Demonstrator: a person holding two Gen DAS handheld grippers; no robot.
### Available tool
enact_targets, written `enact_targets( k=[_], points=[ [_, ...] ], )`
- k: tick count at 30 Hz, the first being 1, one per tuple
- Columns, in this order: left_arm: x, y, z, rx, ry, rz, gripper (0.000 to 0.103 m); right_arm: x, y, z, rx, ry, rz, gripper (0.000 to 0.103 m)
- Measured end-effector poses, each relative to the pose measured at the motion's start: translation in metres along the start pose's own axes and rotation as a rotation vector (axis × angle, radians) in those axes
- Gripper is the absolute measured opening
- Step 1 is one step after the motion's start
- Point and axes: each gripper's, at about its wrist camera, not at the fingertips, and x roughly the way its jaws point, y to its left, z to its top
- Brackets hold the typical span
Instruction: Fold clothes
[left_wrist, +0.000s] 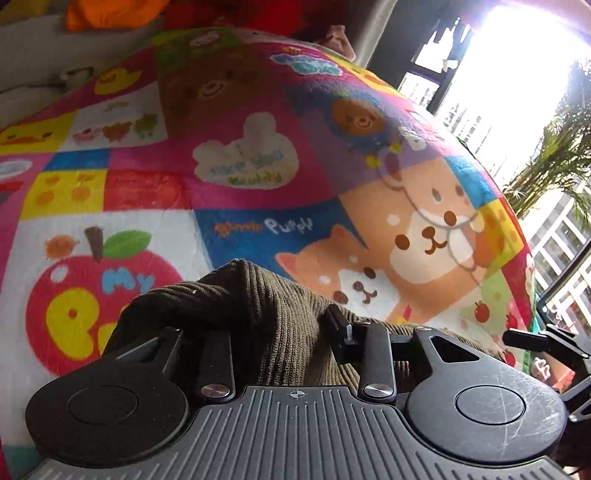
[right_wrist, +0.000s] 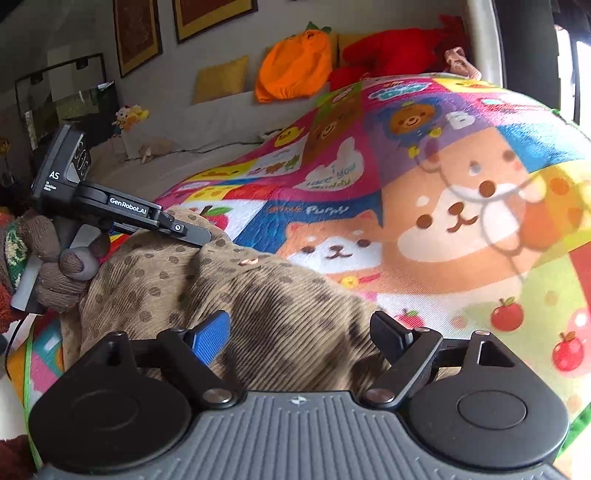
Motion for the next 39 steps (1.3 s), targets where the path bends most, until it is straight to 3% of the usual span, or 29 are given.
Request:
enact_targets(
  k=[4,8,13,15,18,20,21,24,27,31,35,39],
  points=[
    [0.041,-0.019,0.033,0.129,-0.025,0.050,0.038,0.002,-0.034,0.018,0.029,-0.021,-0.120,0.084],
    [0.058,-0.017,0.039,0.142,0.006,0.057,0.046,0.019,-0.050,0.007,0.027,0.042,-0.189,0.084],
    [0.027,-0.002,0.018,0.154,0.002,0.104,0.063,0.034,-0.043,-0.023,0.013,0.112,-0.152,0.084],
    [0.004,0.009,0.005,0.165,-0.004,0.145,0.074,0.031,-0.035,-0.025,-0.027,0.124,-0.141,0.084],
    [-0.032,0.027,-0.017,0.172,-0.014,0.225,0.077,0.020,-0.028,-0.023,-0.112,0.136,-0.134,0.084],
    [-0.060,0.039,-0.031,0.117,-0.015,0.271,0.077,0.012,-0.029,-0.017,-0.125,0.131,-0.123,0.084],
    [-0.070,0.043,-0.037,0.073,-0.015,0.253,0.077,0.009,-0.032,-0.013,-0.103,0.111,-0.110,0.084],
    [-0.100,0.053,-0.055,-0.162,0.007,0.035,0.087,0.009,-0.043,0.000,-0.032,0.055,-0.076,0.084],
    [-0.094,0.046,-0.076,-0.304,0.084,-0.125,0.089,0.027,-0.058,0.003,0.052,0.051,-0.033,0.084],
    [-0.066,0.018,-0.087,-0.257,0.113,-0.093,0.083,0.049,-0.067,-0.014,0.102,0.106,-0.003,0.075],
    [-0.036,0.010,-0.067,-0.162,0.081,-0.046,0.063,0.033,-0.062,-0.026,0.135,0.107,0.029,0.064],
    [-0.004,0.019,-0.037,-0.162,0.079,-0.041,0.063,0.010,-0.040,-0.041,0.119,0.123,0.047,0.064]
  ],
)
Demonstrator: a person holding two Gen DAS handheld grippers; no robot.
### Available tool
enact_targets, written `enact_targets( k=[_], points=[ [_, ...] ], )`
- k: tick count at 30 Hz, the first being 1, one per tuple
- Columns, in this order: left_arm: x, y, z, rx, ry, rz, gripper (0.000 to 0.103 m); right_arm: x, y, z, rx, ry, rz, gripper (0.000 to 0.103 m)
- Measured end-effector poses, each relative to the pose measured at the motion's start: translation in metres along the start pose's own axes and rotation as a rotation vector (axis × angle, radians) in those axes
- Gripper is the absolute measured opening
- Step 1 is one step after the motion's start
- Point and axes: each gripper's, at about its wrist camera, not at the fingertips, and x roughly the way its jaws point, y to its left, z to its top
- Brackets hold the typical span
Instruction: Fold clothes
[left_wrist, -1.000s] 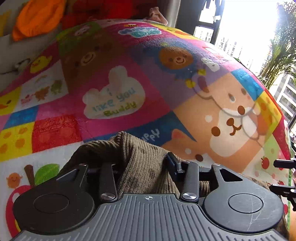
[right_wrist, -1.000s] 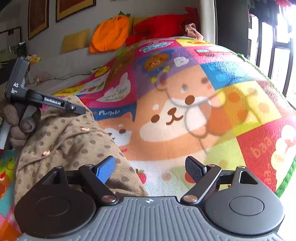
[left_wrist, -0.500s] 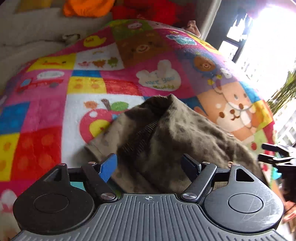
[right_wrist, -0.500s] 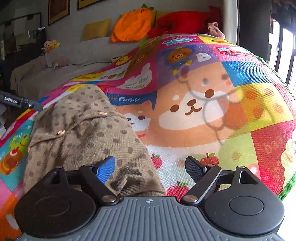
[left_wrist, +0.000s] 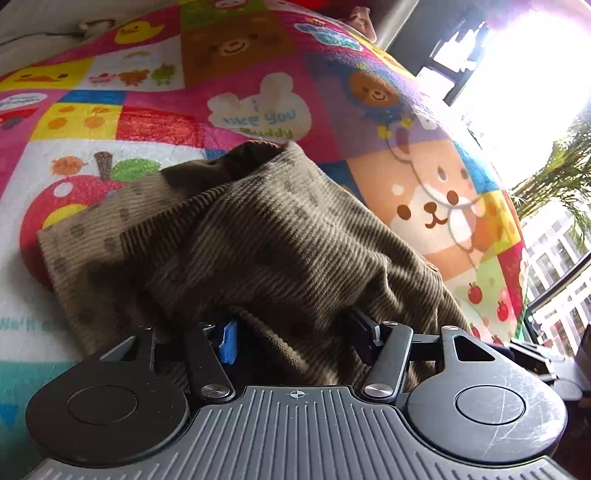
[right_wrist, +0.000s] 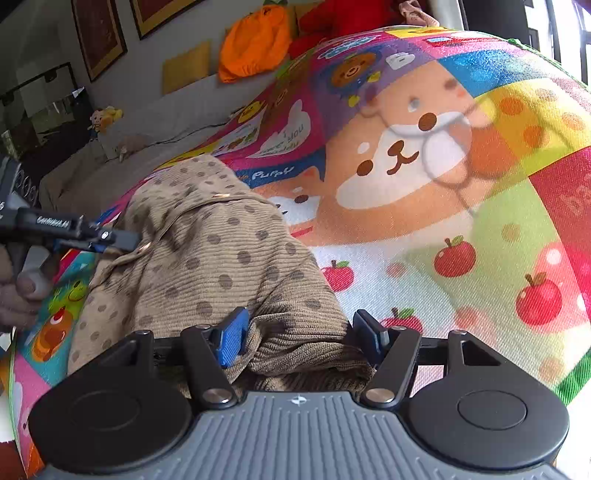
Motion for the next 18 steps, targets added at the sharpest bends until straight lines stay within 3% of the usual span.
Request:
enact_targets(
  k=[4,8,12,14,18],
  points=[
    [0.025,0.005,0.032,0.024,-0.036,0.064,0.064,-0.015,0.044,-0.020,-0.053,0.019,0.094,0.064],
    [0.022,0.011,0.043,0.023,-0.031,0.095,0.068,-0.019,0.093,-0.035,-0.229,0.052,0.170,0.064],
    [-0.012,0.004,0.033,0.101,-0.082,0.143,0.073,-0.033,0.079,-0.009,-0.255,-0.012,0.134,0.067],
    [-0.031,-0.004,0.031,0.135,-0.134,0.125,0.076,-0.032,0.060,0.016,-0.226,-0.059,0.079,0.070],
    [-0.038,-0.027,0.039,0.154,-0.204,0.008,0.091,-0.005,0.043,0.062,-0.196,-0.101,-0.009,0.067]
  ],
)
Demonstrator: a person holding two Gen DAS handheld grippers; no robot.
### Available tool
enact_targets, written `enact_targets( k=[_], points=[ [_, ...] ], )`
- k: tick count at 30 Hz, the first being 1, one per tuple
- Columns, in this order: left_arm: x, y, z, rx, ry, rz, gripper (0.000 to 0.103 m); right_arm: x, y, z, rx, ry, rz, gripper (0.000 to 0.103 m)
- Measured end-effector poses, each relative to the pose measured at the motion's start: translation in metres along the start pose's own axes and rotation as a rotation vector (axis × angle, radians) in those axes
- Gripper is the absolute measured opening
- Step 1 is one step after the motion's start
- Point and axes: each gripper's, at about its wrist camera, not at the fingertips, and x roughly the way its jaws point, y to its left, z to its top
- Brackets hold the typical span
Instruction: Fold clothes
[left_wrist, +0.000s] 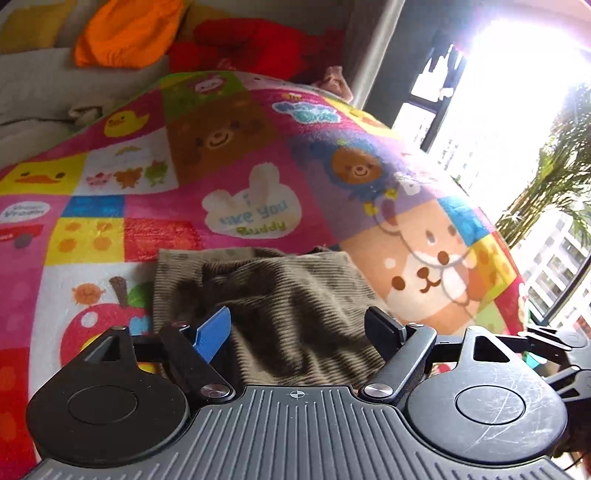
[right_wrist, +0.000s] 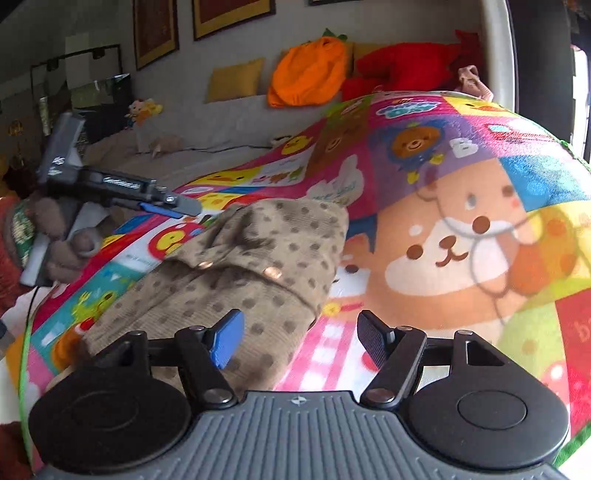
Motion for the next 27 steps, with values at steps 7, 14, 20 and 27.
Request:
enact_targets(
  k=[7,14,20,27],
  points=[
    [0.071,0.001,-0.005,-0.027,0.073,-0.042,0.094,0.093,0.018,0.017,-0.039,0.104,0.052,0.060],
    [0.083,0.024,-0.019,-0.046,0.099,-0.102,0.090,0.099,-0.017,0.043,0.058,0.096,0.031,0.067],
    [0.079,0.027,-0.020,-0.045,0.086,-0.129,0.091,0.137,-0.024,0.082,0.045,0.036,-0.050,0.060],
    [0.078,0.030,-0.020,-0.053,0.086,-0.142,0.092,0.195,-0.016,0.077,-0.047,0.147,-0.081,0.060]
  ],
)
